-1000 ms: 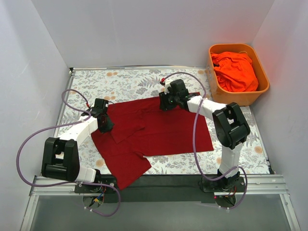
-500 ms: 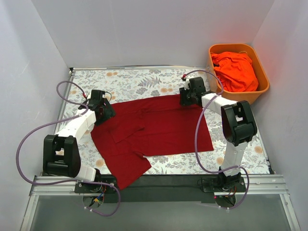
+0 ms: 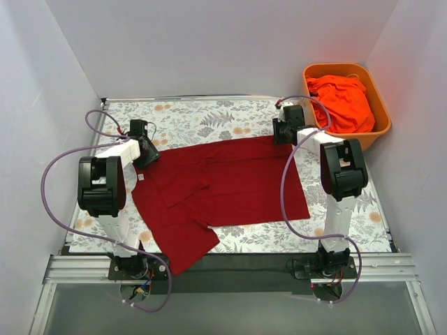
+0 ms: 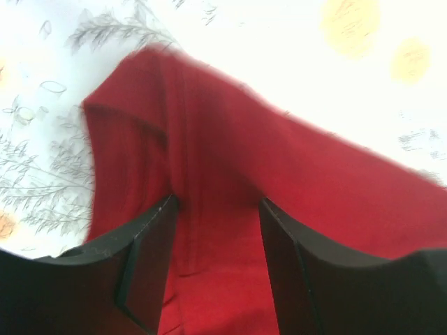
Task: Fold and stack the t-shirts
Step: Fold the tshirt
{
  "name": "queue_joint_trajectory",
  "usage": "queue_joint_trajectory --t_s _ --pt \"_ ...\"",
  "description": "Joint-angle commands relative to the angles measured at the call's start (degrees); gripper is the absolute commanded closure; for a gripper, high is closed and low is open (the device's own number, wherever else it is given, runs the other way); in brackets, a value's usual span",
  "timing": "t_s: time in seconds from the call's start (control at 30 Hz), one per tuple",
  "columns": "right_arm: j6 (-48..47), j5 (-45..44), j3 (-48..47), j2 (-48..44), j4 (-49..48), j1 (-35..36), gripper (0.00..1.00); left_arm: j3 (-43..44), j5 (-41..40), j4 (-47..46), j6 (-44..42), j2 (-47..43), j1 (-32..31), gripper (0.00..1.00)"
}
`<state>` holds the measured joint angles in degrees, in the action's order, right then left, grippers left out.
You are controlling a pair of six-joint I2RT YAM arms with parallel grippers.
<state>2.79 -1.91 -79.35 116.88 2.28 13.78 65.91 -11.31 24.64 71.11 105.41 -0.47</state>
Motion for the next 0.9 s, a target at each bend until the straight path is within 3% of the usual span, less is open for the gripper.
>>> queue_joint_trajectory --t_s 0.0,0.23,0.63,0.87 --pt "0.37 -0.03 -3.95 2.82 -0.01 -1.38 0.68 3.35 -1.17 -1.53 -1.15 1.99 0.30 0.53" --pt "3.80 1.47 -10.45 8.09 6.49 -4.46 0.64 6.07 -1.43 -1.53 -1.76 8.23 5.73 0.53" --pt "5.39 2.18 -15.13 11.00 12.83 -6.66 0.63 15.29 -0.64 -0.56 -5.10 17.19 7.59 0.53" --pt "4.69 3.32 -15.83 9.16 12.83 -6.75 0.62 16.62 1.38 -0.30 -2.91 9.15 7.15 0.48"
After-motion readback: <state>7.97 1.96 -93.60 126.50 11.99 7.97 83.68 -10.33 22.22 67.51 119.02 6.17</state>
